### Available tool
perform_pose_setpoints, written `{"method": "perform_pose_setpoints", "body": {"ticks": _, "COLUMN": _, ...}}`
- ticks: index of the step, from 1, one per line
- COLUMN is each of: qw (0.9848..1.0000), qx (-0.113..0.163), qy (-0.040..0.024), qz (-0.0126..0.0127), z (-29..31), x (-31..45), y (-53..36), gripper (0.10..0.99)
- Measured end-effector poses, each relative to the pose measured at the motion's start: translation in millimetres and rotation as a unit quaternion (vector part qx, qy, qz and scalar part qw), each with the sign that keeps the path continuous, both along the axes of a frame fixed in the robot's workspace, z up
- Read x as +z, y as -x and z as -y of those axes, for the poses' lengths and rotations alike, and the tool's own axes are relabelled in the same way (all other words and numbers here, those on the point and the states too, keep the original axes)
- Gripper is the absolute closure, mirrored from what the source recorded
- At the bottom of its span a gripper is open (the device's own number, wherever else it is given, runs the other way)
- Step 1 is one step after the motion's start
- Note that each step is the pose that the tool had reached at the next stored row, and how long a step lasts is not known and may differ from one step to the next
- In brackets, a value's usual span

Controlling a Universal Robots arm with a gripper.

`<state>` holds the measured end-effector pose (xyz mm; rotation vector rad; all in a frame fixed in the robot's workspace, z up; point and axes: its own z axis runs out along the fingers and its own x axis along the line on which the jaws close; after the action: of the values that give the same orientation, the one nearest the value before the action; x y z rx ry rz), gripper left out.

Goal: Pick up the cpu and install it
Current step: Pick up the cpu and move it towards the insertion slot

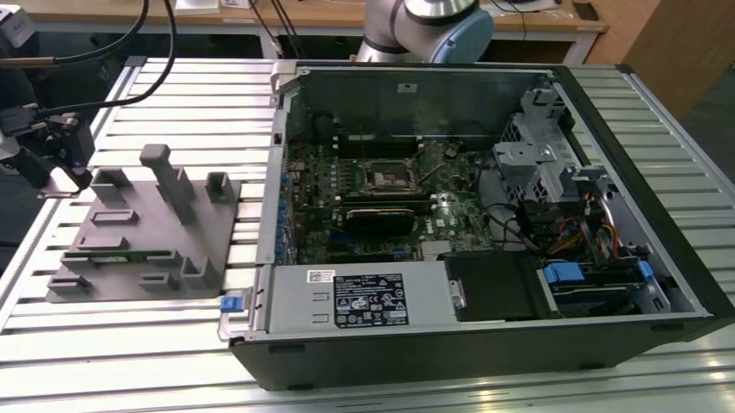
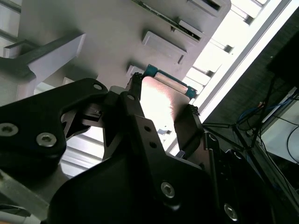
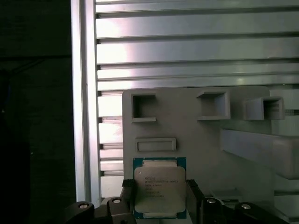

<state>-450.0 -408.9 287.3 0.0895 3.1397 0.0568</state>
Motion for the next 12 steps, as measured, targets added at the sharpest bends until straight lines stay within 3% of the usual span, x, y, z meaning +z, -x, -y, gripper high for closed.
{"method": "perform_pose_setpoints", "body": {"ticks": 12, "qw": 1.0000, "qx": 0.000, "qy": 0.0000, "qz": 0.0000, "z": 0.0, "x": 15.4, "y": 0.0, "gripper": 0.553}}
